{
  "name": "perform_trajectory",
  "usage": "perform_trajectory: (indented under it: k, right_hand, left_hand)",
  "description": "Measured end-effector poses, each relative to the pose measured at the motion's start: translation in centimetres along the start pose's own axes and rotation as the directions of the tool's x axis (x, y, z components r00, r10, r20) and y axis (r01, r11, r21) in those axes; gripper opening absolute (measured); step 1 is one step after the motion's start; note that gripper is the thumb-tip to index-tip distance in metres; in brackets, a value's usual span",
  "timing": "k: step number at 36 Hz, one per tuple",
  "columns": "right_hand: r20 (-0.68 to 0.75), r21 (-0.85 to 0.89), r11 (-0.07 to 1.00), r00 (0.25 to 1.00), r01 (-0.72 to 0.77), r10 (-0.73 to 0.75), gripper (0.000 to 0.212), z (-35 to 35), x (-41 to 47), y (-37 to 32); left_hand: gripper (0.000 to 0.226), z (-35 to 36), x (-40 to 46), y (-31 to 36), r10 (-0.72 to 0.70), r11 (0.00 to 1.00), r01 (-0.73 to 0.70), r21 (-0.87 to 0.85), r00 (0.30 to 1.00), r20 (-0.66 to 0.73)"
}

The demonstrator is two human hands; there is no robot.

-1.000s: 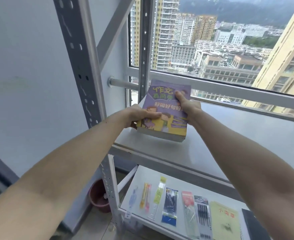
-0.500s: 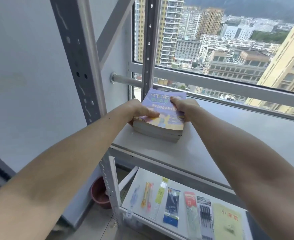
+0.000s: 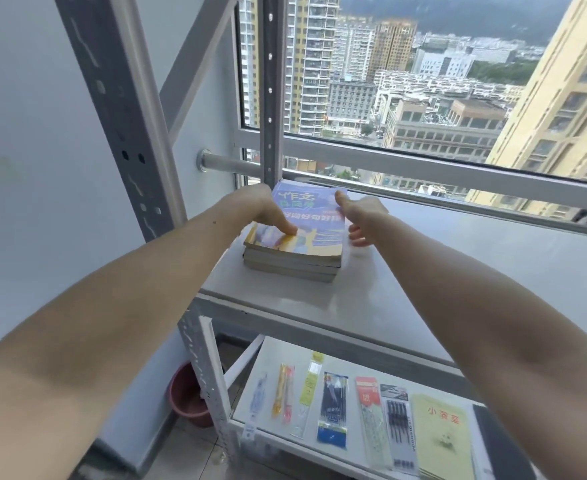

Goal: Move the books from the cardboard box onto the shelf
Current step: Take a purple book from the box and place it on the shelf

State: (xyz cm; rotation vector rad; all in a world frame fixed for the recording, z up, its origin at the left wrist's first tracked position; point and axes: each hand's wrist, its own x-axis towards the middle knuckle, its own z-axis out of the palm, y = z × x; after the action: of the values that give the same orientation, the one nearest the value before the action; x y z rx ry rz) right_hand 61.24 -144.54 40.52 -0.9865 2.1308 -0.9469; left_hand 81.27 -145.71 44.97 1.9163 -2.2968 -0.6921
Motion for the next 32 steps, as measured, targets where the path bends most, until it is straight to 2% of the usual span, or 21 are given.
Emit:
perform_trajectory:
  k: [2, 7, 12, 16, 20, 25, 27, 32]
  right_hand:
    - [-0.068, -0.035, 0.999, 0.997, 0.033, -0.035, 0.058, -1.6, 0.1, 0.8]
    - [-0.157, -0.166, 0.983, 0.982, 0.082, -0.109, 0.051, -7.0, -0.8, 3.9]
    - [-0.273, -0.413, 0.910, 0.956, -0.014, -0.110, 0.043, -13.0, -2.9, 8.2]
    - [-0.382, -0.481, 0.867, 0.921, -0.130, -0.074, 0.033, -17.7, -6.0, 12.7]
    - [-0.492, -0.539, 0.810, 0.867, -0.229, -0.083, 0.025, -23.0, -10.6, 17.7]
    - [-0.606, -0.530, 0.760, 0.795, -0.376, -0.030, 0.025, -29.8, -18.1, 25.4]
    - [-0.657, -0.505, 0.739, 0.754, -0.446, 0.007, 0.016, -32.5, -21.7, 28.7]
    - [-0.762, -0.413, 0.697, 0.641, -0.586, 0.087, 0.014, -38.8, -32.2, 37.9]
  left_hand:
    - [0.073, -0.3, 0.0, 1.0, 0.050, 0.996, -0.045, 0.076, 0.996, -0.067]
    - [0.051, 0.0, -0.8, 5.0, 0.211, 0.958, -0.167, 0.233, 0.961, -0.179]
    - [0.058, 1.6, -2.4, 11.5, 0.394, 0.899, -0.343, 0.271, 0.904, -0.163]
    - [0.048, 4.3, -4.4, 17.1, 0.539, 0.820, -0.486, 0.302, 0.834, -0.119]
    - [0.042, 8.5, -7.0, 22.7, 0.659, 0.716, -0.607, 0.344, 0.750, -0.047]
    - [0.039, 15.3, -12.5, 29.9, 0.770, 0.586, -0.758, 0.287, 0.631, 0.094]
    - [0.039, 18.2, -15.7, 33.0, 0.811, 0.518, -0.812, 0.271, 0.566, 0.148]
    - [0.040, 26.2, -26.3, 40.4, 0.894, 0.317, -0.924, 0.214, 0.366, 0.259]
